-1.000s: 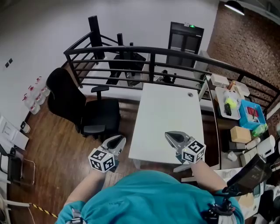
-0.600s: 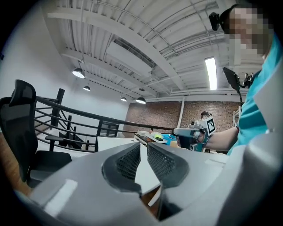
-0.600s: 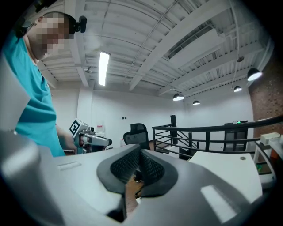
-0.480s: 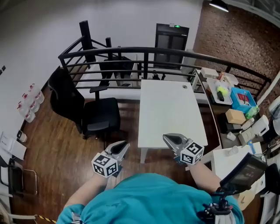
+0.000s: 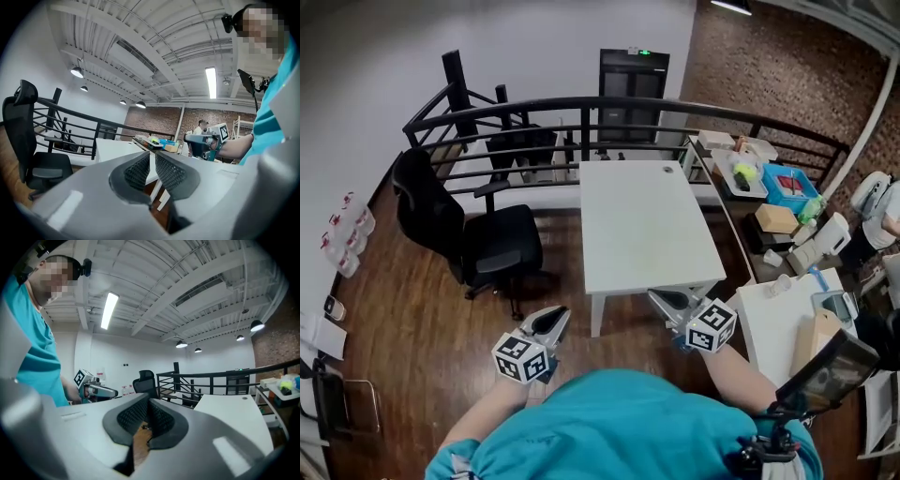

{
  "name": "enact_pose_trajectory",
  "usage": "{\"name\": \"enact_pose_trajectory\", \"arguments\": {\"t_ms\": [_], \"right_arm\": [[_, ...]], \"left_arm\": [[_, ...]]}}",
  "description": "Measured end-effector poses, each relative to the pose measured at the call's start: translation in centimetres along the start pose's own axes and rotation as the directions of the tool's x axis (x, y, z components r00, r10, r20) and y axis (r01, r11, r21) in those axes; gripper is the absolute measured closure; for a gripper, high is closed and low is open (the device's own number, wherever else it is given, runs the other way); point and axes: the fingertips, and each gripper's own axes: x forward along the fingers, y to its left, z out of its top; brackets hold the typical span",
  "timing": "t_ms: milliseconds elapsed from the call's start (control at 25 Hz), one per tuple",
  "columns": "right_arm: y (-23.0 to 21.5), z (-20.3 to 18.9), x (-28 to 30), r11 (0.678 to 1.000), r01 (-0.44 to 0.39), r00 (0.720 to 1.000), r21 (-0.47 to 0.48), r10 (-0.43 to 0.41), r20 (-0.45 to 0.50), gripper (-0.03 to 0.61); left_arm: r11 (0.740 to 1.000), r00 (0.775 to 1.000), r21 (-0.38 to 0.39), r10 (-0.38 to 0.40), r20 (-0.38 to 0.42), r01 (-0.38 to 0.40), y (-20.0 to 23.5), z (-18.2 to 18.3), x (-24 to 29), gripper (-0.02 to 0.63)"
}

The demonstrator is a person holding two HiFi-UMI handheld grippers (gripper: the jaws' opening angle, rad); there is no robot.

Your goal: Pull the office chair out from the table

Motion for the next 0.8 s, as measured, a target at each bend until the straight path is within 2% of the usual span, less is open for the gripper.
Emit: {"name": "enact_pose_trajectory", "arguments": {"t_ms": [200,400,600,800], "right_arm": [[1.1,0.7,-4.3,1.000,0.019,1.000,-0.001,-0.019,0.010,0.581],[1.2,0.7,-10.4,1.000,0.007,1.000,-0.005,-0.007,0.018,0.581],[1.5,-0.8,-17.9,0.999,-0.037,0.999,-0.007,0.037,0.001,0.581],[0.7,-2.6,-22.6,0.999,-0.050,0.999,0.020,0.049,0.012,0.581]], "left_arm": [[1.000,1.000,0.002,0.006,0.004,-0.006,-3.5,0.1,-0.1,0.568],[1.000,1.000,0.009,0.016,-0.002,-0.016,-9.4,-0.6,2.0,0.569],[0.999,0.999,-0.020,0.029,-0.012,-0.029,-17.2,-3.3,4.9,0.571],[0.999,0.997,-0.039,0.030,-0.066,-0.033,-22.5,-6.1,6.8,0.571]]}}
